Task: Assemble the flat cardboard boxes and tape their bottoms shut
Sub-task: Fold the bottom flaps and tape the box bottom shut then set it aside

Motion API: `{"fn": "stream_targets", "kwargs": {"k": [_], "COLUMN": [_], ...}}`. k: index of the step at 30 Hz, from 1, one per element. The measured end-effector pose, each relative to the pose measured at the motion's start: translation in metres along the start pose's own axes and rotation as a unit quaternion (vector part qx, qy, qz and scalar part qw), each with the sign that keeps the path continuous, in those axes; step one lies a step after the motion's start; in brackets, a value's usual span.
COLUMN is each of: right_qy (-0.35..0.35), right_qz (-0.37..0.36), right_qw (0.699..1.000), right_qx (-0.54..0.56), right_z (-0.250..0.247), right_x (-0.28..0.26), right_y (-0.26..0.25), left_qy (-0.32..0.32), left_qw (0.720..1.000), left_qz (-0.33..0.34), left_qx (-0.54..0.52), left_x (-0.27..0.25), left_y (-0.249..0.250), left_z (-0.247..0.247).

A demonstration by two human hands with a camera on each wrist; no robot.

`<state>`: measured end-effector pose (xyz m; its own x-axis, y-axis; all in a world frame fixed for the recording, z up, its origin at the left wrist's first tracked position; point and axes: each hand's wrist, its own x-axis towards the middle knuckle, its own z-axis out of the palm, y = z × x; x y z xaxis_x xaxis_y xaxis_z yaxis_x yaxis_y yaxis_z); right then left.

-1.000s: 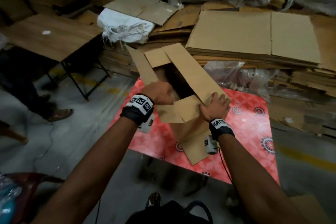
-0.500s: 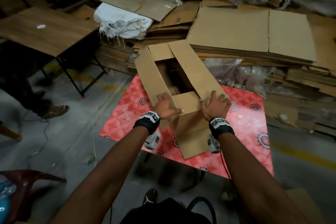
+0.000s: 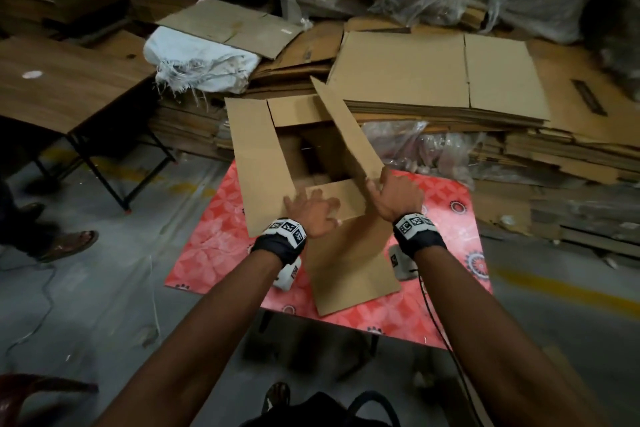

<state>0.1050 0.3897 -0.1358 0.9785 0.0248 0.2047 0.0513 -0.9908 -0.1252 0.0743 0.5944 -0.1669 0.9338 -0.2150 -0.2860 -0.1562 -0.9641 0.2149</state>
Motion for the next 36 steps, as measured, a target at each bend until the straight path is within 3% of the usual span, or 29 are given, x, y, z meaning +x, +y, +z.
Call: {"fn": "stream_targets", "kwargs": {"k": [4,7,9,12,18,21,31,36], "right_qy": [0.16,0.214,0.189,0.123,-0.04,-0.025,-0.003,-0.026], "right_qz": [0.052,0.031,0.024,0.071,0.147,0.173,0.203,0.189], "right_qw": [0.979,0.975,0.981,0.989,0.986,0.975,0.95,0.935], "right_qx": [0.119,0.049,-0.018,-0.051,0.064,0.141,0.238,0.298], "right_z": [-0.023,-0.02,-0.009,0.019,0.077,0.079,0.08,0.072], "right_x": [0.01,0.019,0.02,0.011,-0.011,-0.015,-0.034,-0.029], "right_y": [0.023,0.041,0.046,0.053,0.064,0.064,0.05,0.054], "left_qy": [-0.04,-0.03,-0.026,-0.022,0.017,0.01,0.018,-0.019], "left_qw": [0.999,0.999,0.999,0.999,0.999,0.999,0.999,0.998], "left_qz": [0.005,0.015,0.018,0.026,0.026,0.02,0.011,0.013], "left_qx": [-0.002,-0.011,-0.015,-0.022,0.037,0.049,0.045,0.06], "left_x": [0.005,0.005,0.005,0.003,-0.004,-0.004,-0.011,-0.014], "left_y": [-0.003,-0.007,-0.008,-0.011,-0.007,-0.009,-0.024,-0.021], "left_z": [0.01,0.013,0.014,0.019,0.036,0.038,0.042,0.034]}}
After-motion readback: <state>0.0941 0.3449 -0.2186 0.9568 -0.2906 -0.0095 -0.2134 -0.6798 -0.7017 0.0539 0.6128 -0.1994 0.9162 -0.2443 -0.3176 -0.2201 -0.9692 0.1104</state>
